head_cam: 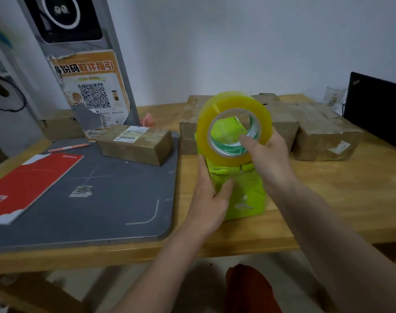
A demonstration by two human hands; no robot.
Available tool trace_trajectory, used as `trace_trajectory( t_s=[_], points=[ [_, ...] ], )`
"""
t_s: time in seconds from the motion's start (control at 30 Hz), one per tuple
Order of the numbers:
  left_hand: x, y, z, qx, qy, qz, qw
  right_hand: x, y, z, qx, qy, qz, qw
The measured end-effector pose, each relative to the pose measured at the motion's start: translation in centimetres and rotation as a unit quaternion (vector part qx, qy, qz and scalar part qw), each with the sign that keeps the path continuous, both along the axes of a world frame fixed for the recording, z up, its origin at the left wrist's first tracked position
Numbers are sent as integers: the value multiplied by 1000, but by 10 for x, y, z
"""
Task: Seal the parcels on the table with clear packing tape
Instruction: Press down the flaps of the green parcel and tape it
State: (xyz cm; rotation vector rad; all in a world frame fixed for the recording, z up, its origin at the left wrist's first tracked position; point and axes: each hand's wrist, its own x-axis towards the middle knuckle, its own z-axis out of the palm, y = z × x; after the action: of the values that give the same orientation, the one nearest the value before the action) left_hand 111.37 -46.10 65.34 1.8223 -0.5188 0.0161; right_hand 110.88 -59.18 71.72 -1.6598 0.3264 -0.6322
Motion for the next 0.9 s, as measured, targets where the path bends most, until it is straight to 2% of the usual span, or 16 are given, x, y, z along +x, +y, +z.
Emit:
trace_trajectory(
  t_s=[0.07,0.13,0.23,0.3,0.4,0.47,0.57,0.7,0.8,0.83,0.9],
  points=[
    [4,-2,13,-59,-33,41,997,2,5,1,-38,-6,-3,999],
    [13,-1,20,-59,-49,72,994,4,6,1,-89,4,-32,996],
    [23,2,24,10,-66,67,996,3,-2,2,-178,44,-82,980],
    [27,4,24,60,-78,47,994,0,-9,6,-219,67,-75,971],
    [32,8,25,151,-115,40,981,-2,-21,15,-262,38,-58,963],
    [34,13,26,174,-129,36,976,-1,-34,22,-201,-11,-31,979],
    [34,18,28,194,-153,32,968,-4,-55,22,-35,-25,-4,999],
    [33,18,34,252,-176,53,950,-4,-53,5,119,-34,8,992],
    [31,8,52,322,-232,95,913,-4,-41,-4,149,-30,43,987],
    [32,3,56,333,-236,89,908,-4,-38,-5,144,-29,49,988],
    [34,-5,58,329,-201,42,922,-3,-37,-7,117,-26,29,992]
  ],
)
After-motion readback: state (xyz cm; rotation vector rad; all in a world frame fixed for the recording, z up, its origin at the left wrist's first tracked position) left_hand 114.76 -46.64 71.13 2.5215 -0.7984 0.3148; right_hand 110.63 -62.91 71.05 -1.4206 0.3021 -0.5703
